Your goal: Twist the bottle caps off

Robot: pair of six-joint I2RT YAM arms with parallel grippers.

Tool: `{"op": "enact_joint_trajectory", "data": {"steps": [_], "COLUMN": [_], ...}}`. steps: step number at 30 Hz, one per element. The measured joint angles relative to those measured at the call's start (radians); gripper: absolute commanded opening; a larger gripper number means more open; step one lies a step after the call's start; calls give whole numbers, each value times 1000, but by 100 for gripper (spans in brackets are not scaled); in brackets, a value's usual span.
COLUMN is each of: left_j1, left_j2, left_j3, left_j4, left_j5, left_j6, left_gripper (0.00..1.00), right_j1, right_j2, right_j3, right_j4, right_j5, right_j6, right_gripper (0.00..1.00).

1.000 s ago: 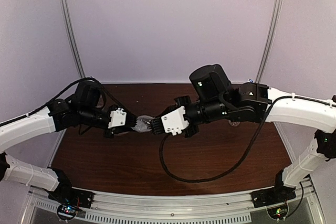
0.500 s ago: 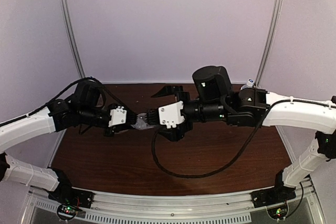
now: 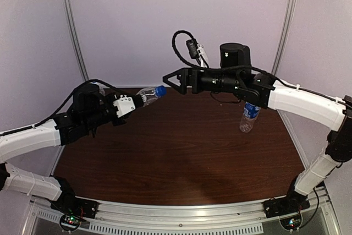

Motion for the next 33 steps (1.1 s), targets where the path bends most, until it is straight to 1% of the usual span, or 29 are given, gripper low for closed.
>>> {"op": "enact_joint_trajectory", "data": {"steps": [4, 5, 9, 11, 16, 18, 23, 26, 28, 30, 33], "left_j1": [0, 0, 0, 0, 0, 0, 0, 0, 0, 2, 4], "left_j2": [0, 0, 2, 2, 2, 2, 2, 2, 2, 0, -4], "left_j3": [-1, -1, -1, -1, -1, -1, -1, -1, -1, 2, 19], "left_j4": [44, 51, 71, 76, 85, 86, 87, 86, 71, 29, -85], "left_j5": [-41, -47, -59, -59, -58, -57, -58, -55, -32, 13, 130], "left_j6": [24, 31, 51, 58, 68, 69, 70, 71, 71, 71, 76], "left_gripper": [11, 11, 11, 11, 11, 11, 12, 11, 11, 10, 8], "right_j1": [29, 34, 48, 48, 46, 45, 42, 42, 40, 43, 75], "right_j2": [45, 58, 92, 108, 129, 130, 130, 130, 130, 119, 78], "right_j3": [14, 27, 74, 94, 110, 111, 111, 110, 111, 110, 91], "right_j4": [-13, -24, -35, -38, -48, -52, -58, -60, -74, -129, -243], "right_j5": [-19, -21, -32, -42, -49, -47, -47, -51, -68, -84, -71], "right_j6": [100, 111, 145, 159, 180, 177, 177, 159, 100, -35, -306], "right_gripper": [85, 82, 58, 55, 36, 28, 1, 0, 0, 0, 0]}}
